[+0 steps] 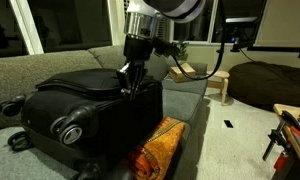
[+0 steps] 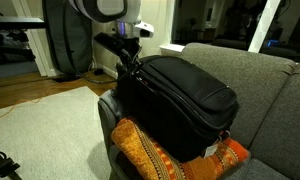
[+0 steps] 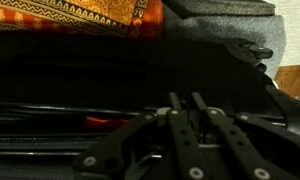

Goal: Open the zipper of the suitcase.

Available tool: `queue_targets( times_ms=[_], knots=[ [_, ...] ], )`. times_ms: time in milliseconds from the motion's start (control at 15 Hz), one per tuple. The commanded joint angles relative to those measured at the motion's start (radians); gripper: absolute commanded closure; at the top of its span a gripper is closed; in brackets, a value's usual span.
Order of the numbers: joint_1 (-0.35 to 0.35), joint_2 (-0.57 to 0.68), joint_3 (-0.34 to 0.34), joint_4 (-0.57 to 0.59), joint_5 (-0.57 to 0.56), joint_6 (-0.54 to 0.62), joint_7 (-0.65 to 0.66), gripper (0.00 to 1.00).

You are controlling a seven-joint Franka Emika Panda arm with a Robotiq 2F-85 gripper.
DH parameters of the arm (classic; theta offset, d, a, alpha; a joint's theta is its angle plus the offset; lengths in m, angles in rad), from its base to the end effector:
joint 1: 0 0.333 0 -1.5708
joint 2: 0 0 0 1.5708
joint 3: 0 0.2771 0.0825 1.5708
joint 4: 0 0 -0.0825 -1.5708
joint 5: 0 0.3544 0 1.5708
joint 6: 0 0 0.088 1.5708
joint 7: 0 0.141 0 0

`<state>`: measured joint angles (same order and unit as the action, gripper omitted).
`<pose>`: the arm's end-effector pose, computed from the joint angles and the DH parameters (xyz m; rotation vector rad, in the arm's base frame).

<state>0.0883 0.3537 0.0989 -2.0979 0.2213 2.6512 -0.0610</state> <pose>0.5671 0.1052 0.2235 -2.9589 -0.0793 -0.2785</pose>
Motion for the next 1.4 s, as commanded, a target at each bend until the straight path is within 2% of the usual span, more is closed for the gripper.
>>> queue_targets(
  times_ms=[0,600,867,933,1067,1333],
  knots=[
    [-0.026,-0.016,-0.031,-0.026,-0.038,0.006,0.035,0.96],
    [-0.097,0.001,-0.075,-0.022,-0.031,-0.020,0.014,0.96],
    [-0.148,0.018,-0.102,0.002,-0.040,-0.045,-0.011,0.96],
    [-0.161,0.008,-0.086,-0.003,-0.022,-0.059,-0.034,0.59],
    [-0.166,-0.019,-0.063,-0.027,-0.008,-0.069,-0.060,0.52],
    [-0.157,-0.067,-0.005,-0.060,0.036,-0.090,-0.089,0.27]
  ],
)
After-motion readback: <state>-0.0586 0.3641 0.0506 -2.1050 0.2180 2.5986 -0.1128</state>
